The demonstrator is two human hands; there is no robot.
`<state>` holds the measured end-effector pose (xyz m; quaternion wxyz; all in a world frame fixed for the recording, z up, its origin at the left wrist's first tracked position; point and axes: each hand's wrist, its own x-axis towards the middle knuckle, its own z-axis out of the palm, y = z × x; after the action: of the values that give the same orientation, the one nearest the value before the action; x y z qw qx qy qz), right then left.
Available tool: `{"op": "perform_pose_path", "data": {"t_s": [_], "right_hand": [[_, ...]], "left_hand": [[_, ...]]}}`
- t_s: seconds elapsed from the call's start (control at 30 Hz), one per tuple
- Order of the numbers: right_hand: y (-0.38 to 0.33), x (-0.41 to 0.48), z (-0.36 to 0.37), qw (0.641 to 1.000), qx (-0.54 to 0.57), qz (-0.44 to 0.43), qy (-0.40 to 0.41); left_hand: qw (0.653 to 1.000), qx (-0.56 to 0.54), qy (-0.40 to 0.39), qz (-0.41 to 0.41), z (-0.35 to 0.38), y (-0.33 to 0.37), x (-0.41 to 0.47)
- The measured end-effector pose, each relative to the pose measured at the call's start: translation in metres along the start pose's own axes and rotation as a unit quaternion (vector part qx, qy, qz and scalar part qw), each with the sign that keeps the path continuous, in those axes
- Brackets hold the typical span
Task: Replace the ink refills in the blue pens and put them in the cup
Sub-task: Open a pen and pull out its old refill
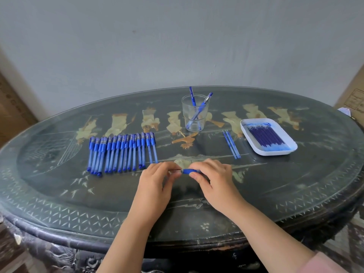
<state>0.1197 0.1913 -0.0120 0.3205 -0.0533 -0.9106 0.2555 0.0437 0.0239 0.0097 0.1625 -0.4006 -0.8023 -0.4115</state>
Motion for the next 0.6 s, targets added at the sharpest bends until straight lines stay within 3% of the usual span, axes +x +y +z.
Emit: {"op": "perform_pose_path", "data": {"t_s": [0.17, 0.23, 0.37, 0.5, 0.6], "right_hand": [[0.0001, 0.0000, -0.0014, 1.000, 0.013, 0.006, -0.005], [-0.0002, -0.0001, -0.0014, 1.000, 0.015, 0.007, -0.002], [-0.0004, -0.0012, -0.0010, 1.000, -0.001, 0.000, -0.010], [0.0003, -0.0001, -0.0014, 1.000, -0.003, 0.005, -0.013], [0.0007, -0.0007, -0.0010, 1.000, -0.001, 0.005, -0.012]], "left_hand": [[0.996, -0.030, -0.042, -0.067, -0.0022, 0.0010, -0.0024], [0.996, -0.047, -0.056, -0.053, -0.0014, 0.0007, -0.0034], [0.999, -0.034, -0.005, -0.037, -0.0020, 0.0024, -0.0018], [0.993, -0.063, -0.053, -0.088, -0.0045, 0.0040, -0.0035], [0.996, -0.059, -0.035, -0.053, -0.0024, 0.0021, -0.0037]]}}
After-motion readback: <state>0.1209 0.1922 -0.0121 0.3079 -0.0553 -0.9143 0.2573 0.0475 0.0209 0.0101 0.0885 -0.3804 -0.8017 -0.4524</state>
